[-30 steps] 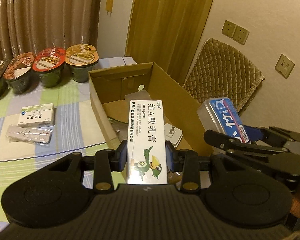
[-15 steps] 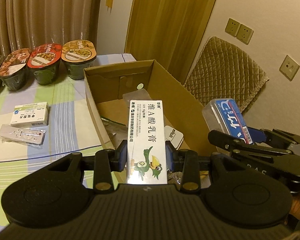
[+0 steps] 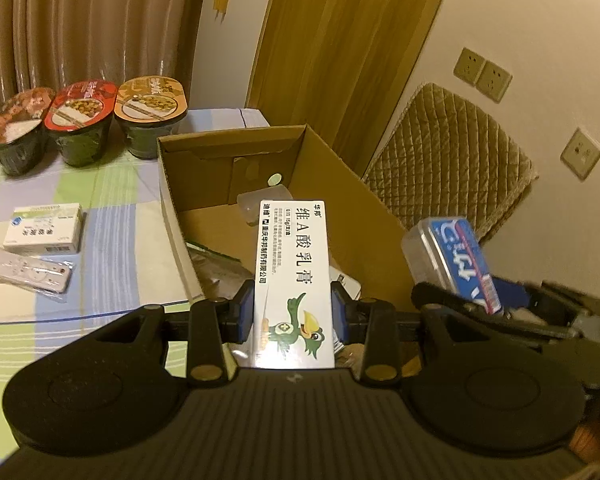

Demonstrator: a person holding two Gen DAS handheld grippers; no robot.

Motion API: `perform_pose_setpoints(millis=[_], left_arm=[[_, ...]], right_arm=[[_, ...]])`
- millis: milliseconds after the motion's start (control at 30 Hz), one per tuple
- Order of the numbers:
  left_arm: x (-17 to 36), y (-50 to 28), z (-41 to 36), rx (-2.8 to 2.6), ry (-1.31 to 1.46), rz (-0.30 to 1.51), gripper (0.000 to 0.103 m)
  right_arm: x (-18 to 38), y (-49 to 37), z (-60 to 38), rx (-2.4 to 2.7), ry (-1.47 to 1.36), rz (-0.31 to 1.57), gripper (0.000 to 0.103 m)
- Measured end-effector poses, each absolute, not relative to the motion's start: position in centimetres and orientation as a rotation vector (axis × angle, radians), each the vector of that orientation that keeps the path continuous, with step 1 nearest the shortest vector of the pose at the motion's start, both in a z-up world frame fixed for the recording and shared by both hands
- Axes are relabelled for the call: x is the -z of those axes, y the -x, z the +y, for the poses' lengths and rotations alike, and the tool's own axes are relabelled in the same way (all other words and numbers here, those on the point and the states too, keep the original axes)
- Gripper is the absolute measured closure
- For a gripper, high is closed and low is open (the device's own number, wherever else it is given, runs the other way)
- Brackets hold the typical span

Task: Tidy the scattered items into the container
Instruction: 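Lower the ointment box into the cardboard box and open the left gripper, then lower the blue floss box into the cardboard box and open the right gripper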

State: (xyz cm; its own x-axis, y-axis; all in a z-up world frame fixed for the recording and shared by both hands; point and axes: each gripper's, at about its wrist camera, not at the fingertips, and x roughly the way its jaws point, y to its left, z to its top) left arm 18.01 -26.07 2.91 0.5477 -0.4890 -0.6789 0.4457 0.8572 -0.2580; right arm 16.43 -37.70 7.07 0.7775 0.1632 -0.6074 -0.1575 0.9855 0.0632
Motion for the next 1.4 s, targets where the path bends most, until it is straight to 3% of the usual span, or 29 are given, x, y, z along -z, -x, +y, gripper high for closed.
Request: perform_pose_setpoints(millis=[967, 1233, 1400], left_arm=[[-2.3, -17.5, -23.9, 0.507, 0.037, 0.83, 0.069], [-2.3, -17.4, -23.6, 0.501, 0.032, 0.827, 0.064], [-2.2, -17.5, -23.1, 0.488, 0.034, 0.824, 0.052]], right_arm=[[-6.9, -16.9, -36.5, -0.2, 0.016, 0.66, 0.044], [-7.0, -17.3, -36.1, -0.209, 0.023, 0.658, 0.044], [-7.0, -17.6, -35.9, -0.213, 0.028, 0.659, 0.044]])
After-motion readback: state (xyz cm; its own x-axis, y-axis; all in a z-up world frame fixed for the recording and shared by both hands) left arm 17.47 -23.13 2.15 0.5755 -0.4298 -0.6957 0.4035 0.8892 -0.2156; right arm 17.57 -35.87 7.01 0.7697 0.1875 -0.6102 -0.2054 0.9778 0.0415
